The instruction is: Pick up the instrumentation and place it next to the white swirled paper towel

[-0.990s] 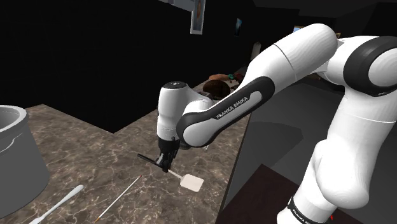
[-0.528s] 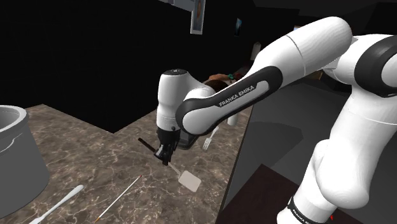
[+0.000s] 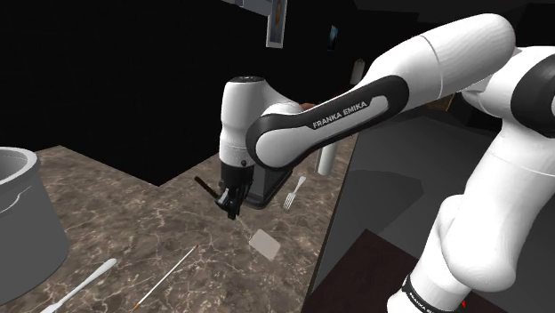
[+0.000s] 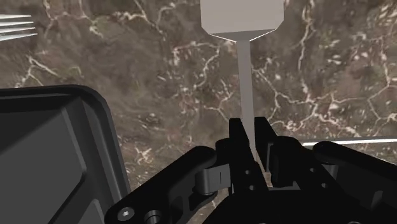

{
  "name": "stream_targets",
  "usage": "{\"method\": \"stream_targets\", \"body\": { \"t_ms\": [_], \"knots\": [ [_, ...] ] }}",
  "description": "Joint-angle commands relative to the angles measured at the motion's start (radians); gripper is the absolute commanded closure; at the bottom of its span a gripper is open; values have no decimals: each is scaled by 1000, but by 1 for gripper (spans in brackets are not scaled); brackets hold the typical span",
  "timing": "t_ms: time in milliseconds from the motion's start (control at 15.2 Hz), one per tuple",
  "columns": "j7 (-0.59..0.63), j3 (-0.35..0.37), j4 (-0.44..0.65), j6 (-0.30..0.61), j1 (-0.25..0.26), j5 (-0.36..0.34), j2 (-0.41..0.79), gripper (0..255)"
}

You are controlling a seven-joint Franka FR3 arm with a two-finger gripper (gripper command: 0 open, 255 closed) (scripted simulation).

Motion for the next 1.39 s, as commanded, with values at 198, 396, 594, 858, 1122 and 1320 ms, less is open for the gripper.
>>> {"method": "stream_targets", "body": {
  "t_ms": [198,396,594,858,1122,1320],
  "knots": [
    [-9,-2,45,-68,-1,11,-24,255],
    [-13,-3,73,-108,-1,16,-37,255],
    [-16,-5,103,-147,-2,21,-47,255],
    [-20,-7,145,-200,-2,25,-58,255],
    [-23,-8,192,-253,-3,27,-66,255],
    [-24,-9,229,-293,-4,28,-69,255]
  ]
}}
